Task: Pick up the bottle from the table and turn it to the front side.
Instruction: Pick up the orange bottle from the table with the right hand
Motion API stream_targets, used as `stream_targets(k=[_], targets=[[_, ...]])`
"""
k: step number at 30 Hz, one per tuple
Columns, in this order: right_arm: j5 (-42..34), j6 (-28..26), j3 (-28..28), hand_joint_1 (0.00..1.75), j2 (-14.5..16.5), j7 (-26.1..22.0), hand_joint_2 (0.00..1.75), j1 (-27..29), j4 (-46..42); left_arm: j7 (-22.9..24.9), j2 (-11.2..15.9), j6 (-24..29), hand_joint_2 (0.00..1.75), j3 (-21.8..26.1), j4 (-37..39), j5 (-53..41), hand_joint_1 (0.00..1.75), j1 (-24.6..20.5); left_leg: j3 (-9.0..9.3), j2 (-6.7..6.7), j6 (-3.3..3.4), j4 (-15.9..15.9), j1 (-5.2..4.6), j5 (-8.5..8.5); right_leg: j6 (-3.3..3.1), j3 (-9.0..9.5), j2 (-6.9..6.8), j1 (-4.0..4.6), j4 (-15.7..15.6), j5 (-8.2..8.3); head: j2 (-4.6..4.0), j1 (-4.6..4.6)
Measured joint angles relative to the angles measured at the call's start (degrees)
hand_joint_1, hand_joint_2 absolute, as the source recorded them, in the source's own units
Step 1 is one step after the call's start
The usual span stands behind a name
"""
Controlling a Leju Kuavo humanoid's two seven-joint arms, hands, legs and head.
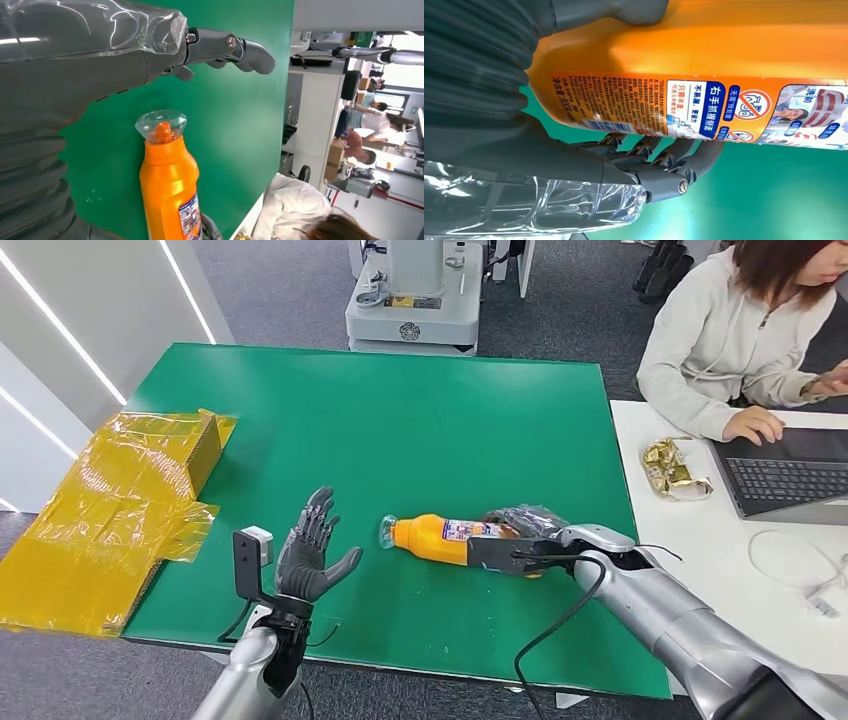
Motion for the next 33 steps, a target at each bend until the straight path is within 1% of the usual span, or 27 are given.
stream_targets(k=[5, 9, 13, 18, 22, 27, 33], targets=[[-3.63, -0.44, 0.66, 1.75, -0.69, -1.06, 1.75, 0.35, -0.50, -0.07, 0.02, 0.34, 1.75, 0.32, -0.61, -0.10, 0.00, 0.73, 0.00, 0.00, 0.00, 0.00, 0.00, 0.00, 0.00, 0.00, 0.00, 0.00, 0.00, 0.00, 0.00, 0.01], [-8.89, -3.59, -0.29, 1.75, -1.80, -3.47, 1.75, 2.86, -2.44, -0.81, 0.50, 0.89, 1.75, 0.57, -1.29, -0.26, 0.00, 1.80, 0.00, -0.01, 0.00, -0.01, 0.01, -0.01, -0.01, 0.00, -0.01, 0.01, -0.03, -0.01, 0.00, 0.01], [-12.36, -7.77, -4.28, 1.75, -3.29, -5.59, 1.75, 8.84, -7.25, -1.39, 1.26, 0.98, 1.75, 0.85, -1.42, -0.09, 0.00, 2.32, -0.03, -0.07, 0.00, -0.02, 0.02, -0.01, -0.01, 0.00, -0.09, 0.01, -0.04, -0.03, 0.00, 0.01], [-13.29, -9.50, -8.40, 1.75, -4.44, -6.87, 1.75, 14.23, -12.04, -1.82, 1.67, 1.56, 1.75, 0.91, -1.82, -0.03, 0.00, 2.76, -0.01, -0.05, 0.00, -0.02, 0.02, -0.01, -0.01, 0.01, -0.07, 0.02, -0.04, -0.03, 0.00, 0.01], [-13.45, -11.48, -12.35, 1.75, -4.56, -8.27, 1.75, 19.81, -16.35, -1.99, 1.91, 2.38, 1.75, 0.91, -2.51, -0.72, 0.00, 3.16, -0.02, -0.06, 0.00, -0.02, 0.02, -0.01, -0.01, 0.02, -0.08, 0.01, -0.04, -0.02, 0.00, 0.01], [-13.55, -12.86, -15.99, 1.75, -4.59, -8.87, 1.75, 24.65, -20.12, -1.98, 1.97, 2.85, 1.75, 0.89, -2.80, -1.21, 0.00, 2.98, 0.00, -0.07, 0.00, -0.02, 0.03, -0.01, -0.01, 0.01, -0.10, 0.02, -0.05, -0.03, 0.00, 0.02], [-14.33, -16.16, -23.48, 1.75, -4.72, -11.22, 1.75, 34.12, -27.51, -1.69, 1.91, 4.12, 1.75, 0.80, -2.96, -2.62, 0.00, 1.78, -0.03, -0.09, 0.01, -0.02, 0.02, -0.03, 0.00, 0.01, -0.11, 0.01, -0.06, -0.04, 0.00, 0.01]])
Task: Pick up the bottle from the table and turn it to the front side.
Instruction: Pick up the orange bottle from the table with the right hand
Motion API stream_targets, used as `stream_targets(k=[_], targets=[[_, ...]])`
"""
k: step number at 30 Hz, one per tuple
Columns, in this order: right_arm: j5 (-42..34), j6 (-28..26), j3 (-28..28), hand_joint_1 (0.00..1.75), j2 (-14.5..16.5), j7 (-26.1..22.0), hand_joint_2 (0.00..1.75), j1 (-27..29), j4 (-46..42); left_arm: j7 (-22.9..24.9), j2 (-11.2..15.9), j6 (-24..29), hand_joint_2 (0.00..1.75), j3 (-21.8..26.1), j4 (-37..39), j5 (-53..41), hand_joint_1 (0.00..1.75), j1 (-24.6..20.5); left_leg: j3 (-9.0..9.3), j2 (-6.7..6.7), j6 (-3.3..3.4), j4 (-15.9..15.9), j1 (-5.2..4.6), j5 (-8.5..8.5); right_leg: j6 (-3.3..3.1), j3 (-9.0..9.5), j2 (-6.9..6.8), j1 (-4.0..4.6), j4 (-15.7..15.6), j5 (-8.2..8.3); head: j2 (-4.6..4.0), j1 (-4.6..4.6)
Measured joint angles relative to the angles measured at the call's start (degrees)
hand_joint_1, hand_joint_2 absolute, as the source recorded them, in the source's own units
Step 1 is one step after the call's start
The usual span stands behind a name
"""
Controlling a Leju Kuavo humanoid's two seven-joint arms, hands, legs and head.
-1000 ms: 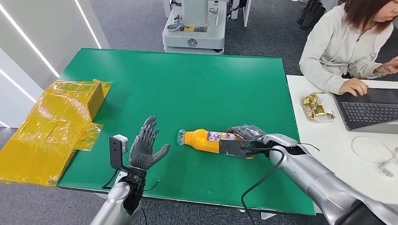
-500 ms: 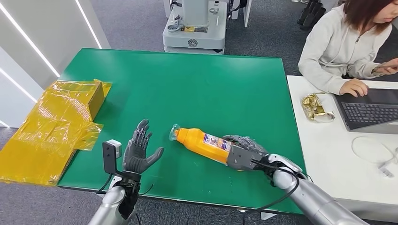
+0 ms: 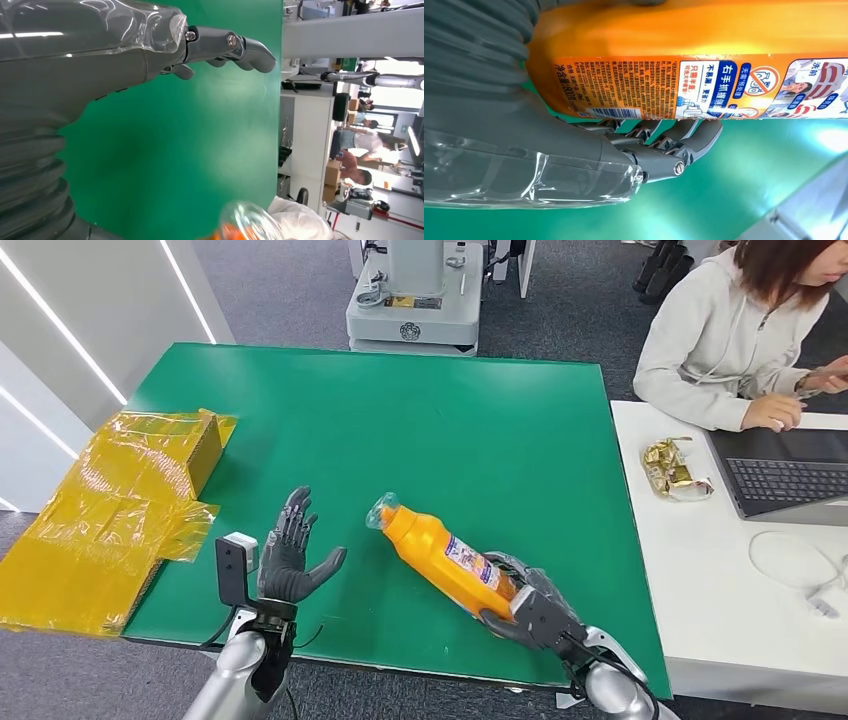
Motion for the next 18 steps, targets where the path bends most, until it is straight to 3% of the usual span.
stream_targets(k=[9, 18], targets=[[5.13, -5.25, -12.37, 1.75, 3.36, -0.82, 1.75, 13.48, -13.96, 1.82, -0.14, -1.23, 1.75, 0.01, -1.86, -3.76, 0.00, -0.50, -0.04, -0.02, 0.00, -0.02, 0.00, -0.03, 0.02, -0.04, -0.03, 0.00, 0.00, -0.04, 0.00, 0.00], [7.42, -3.33, -16.46, 1.75, 8.87, -3.12, 1.75, 12.75, -17.07, 6.40, -0.03, -11.44, 1.75, -2.55, -1.87, 0.43, 0.00, -7.86, 0.00, 0.02, -0.06, -0.01, 0.00, 0.11, -0.03, -0.01, 0.01, 0.00, 0.04, 0.07, 0.00, -0.01]])
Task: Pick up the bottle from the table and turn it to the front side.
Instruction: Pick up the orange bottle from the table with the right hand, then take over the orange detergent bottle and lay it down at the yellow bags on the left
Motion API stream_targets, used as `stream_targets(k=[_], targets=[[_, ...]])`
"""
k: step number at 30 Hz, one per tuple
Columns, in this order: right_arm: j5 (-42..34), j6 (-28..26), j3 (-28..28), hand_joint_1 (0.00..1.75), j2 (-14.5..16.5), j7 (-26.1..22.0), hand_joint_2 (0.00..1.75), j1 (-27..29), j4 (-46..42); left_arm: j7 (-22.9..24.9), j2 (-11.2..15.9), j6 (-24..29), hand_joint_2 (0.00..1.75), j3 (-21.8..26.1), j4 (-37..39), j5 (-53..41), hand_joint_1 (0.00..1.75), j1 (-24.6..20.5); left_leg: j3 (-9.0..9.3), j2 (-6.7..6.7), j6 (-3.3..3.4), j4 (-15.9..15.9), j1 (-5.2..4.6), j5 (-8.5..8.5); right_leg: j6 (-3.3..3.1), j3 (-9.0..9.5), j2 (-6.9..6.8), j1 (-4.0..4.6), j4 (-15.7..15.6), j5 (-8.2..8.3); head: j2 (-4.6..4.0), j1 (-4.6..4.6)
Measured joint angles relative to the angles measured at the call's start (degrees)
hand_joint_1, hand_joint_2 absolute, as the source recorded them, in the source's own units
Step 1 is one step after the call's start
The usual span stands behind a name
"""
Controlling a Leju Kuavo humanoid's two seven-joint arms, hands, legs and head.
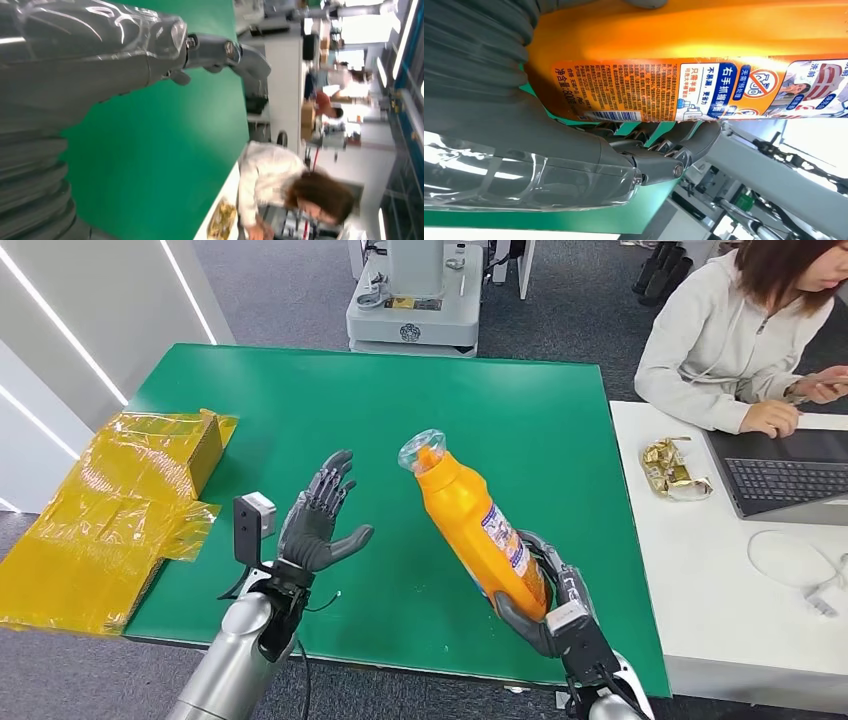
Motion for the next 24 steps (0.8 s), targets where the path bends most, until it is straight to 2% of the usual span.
stream_targets(k=[4, 14, 19, 24], targets=[[-0.87, 3.56, -0.07, 1.75, 1.18, -0.44, 1.75, -2.40, 1.94, 1.02, 0.34, -2.81, 1.75, -1.77, 0.17, 1.53, 0.00, -2.84, -0.01, 0.01, 0.01, 0.01, 0.00, 0.01, -0.01, -0.01, 0.02, 0.00, 0.00, 0.02, 0.00, 0.01], [-7.36, 6.17, 0.78, 1.75, 2.14, -6.08, 1.75, -16.53, 18.72, 8.40, 1.24, -13.15, 1.75, -6.50, 7.89, 16.21, 0.00, -14.74, -0.01, 0.02, 0.08, 0.03, -0.01, 0.15, 0.03, -0.02, 0.04, 0.00, 0.02, 0.16, 0.00, 0.01], [-8.59, 5.40, 1.90, 1.75, 1.83, -6.20, 1.75, -18.86, 22.70, 11.24, 2.50, -15.13, 1.75, -7.23, 11.07, 21.12, 0.00, -16.67, -0.03, 0.03, 0.08, 0.02, -0.01, 0.14, 0.02, -0.06, 0.06, 0.00, 0.02, 0.15, 0.00, -0.01], [-9.85, 4.85, 2.67, 1.75, 0.84, -6.78, 1.75, -19.79, 24.59, 11.96, 3.98, -15.38, 1.75, -7.44, 12.45, 22.60, 0.00, -16.85, -0.08, 0.03, 0.08, 0.00, -0.01, 0.14, 0.02, -0.12, 0.06, 0.00, 0.02, 0.13, 0.00, -0.01]])
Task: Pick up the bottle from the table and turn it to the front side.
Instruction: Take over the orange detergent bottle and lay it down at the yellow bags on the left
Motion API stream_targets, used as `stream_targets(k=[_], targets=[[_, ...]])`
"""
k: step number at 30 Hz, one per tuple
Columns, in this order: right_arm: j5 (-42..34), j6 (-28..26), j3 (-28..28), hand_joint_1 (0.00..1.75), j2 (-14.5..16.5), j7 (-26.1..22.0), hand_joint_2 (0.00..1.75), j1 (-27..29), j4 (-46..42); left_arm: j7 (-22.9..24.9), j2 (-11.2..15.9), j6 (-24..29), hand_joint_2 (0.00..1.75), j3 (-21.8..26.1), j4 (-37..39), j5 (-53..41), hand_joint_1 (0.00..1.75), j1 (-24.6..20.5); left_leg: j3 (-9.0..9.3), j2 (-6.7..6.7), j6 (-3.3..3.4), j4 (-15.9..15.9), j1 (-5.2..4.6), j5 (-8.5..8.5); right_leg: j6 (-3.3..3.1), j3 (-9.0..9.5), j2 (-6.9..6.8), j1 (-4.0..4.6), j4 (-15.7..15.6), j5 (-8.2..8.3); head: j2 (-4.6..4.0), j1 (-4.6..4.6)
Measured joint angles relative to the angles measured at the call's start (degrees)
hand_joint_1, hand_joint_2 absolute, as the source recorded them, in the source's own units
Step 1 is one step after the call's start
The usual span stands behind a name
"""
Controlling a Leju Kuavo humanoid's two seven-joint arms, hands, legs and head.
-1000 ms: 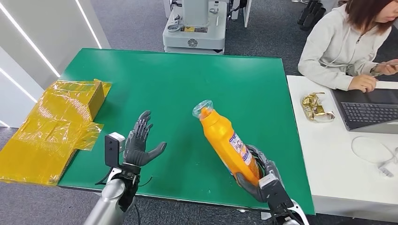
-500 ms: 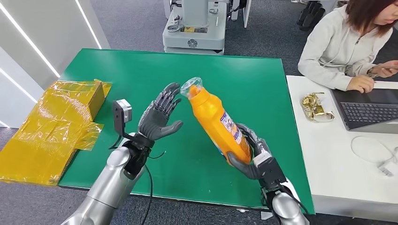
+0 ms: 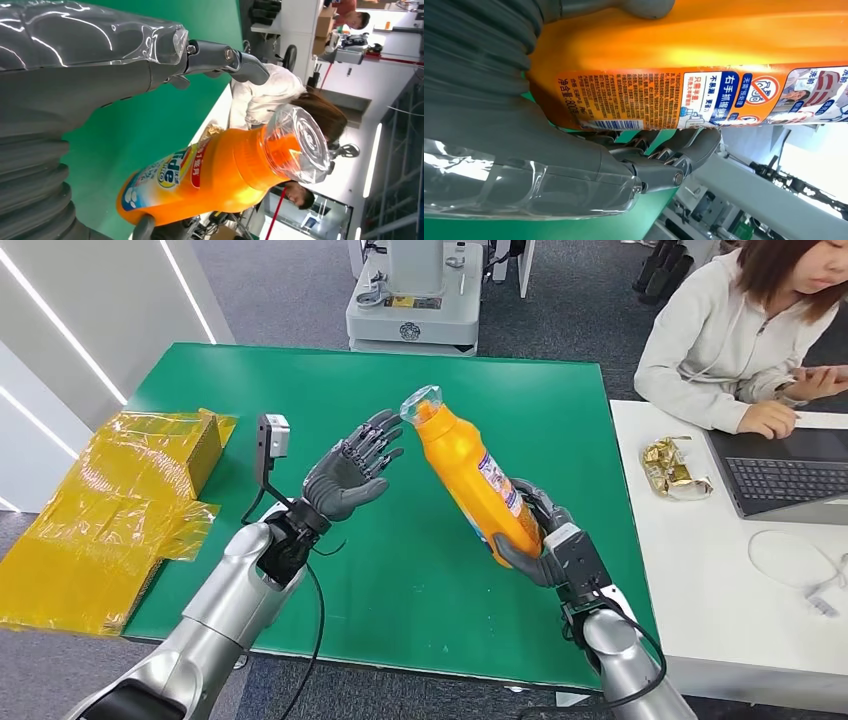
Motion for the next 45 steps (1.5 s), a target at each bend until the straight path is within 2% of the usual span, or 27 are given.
stream_targets(k=[4, 8, 15, 20, 28, 45], targets=[[-1.83, -1.95, 1.67, 1.75, -1.43, -1.60, 1.75, -0.73, 0.66, -1.84, 0.91, 3.21, 1.75, -0.79, 0.52, -2.89, 0.00, -0.09, -0.02, 0.00, 0.00, 0.00, 0.00, 0.00, 0.01, 0.00, -0.01, 0.00, 0.00, 0.01, 0.00, 0.01], [0.40, -7.12, 4.17, 1.75, -1.85, -1.49, 1.75, -1.07, -0.76, -3.51, 1.28, 7.19, 1.75, -1.16, 1.78, -5.46, 0.00, -1.25, -0.02, 0.01, 0.00, 0.01, 0.00, 0.00, 0.01, 0.00, 0.00, 0.00, 0.00, 0.01, 0.00, 0.00], [1.68, -12.34, 7.27, 1.75, -1.95, -1.51, 1.75, -1.09, -4.37, -4.19, 1.26, 8.37, 1.75, -1.18, 4.22, -5.40, 0.00, -3.18, -0.02, 0.01, 0.00, 0.01, 0.00, 0.00, 0.00, -0.04, 0.01, 0.00, 0.01, 0.01, 0.00, 0.00], [1.08, -12.79, 8.81, 1.75, -2.37, -1.12, 1.75, -1.08, -6.28, -3.82, 0.39, 7.32, 1.75, -1.21, 5.90, -4.20, 0.00, -4.94, -0.04, 0.01, 0.00, 0.01, -0.01, 0.00, 0.01, -0.04, 0.00, 0.00, 0.00, 0.01, 0.00, 0.01], [0.73, -11.98, 11.13, 1.75, -2.08, 0.71, 1.75, -1.20, -5.96, -0.49, -1.36, 5.50, 1.75, -2.01, 5.81, 0.04, 0.00, -6.34, -0.05, 0.00, 0.00, 0.02, -0.01, 0.00, 0.01, -0.03, 0.00, -0.01, 0.01, 0.02, 0.00, 0.01], [0.10, -13.06, 10.10, 1.75, -2.33, 0.23, 1.75, -1.37, -4.97, 1.49, -1.87, 6.36, 1.75, -3.67, 0.74, 2.75, 0.00, -6.34, -0.05, 0.01, 0.00, 0.03, -0.01, 0.00, 0.01, -0.04, 0.01, -0.01, 0.00, 0.02, 0.00, 0.01]])
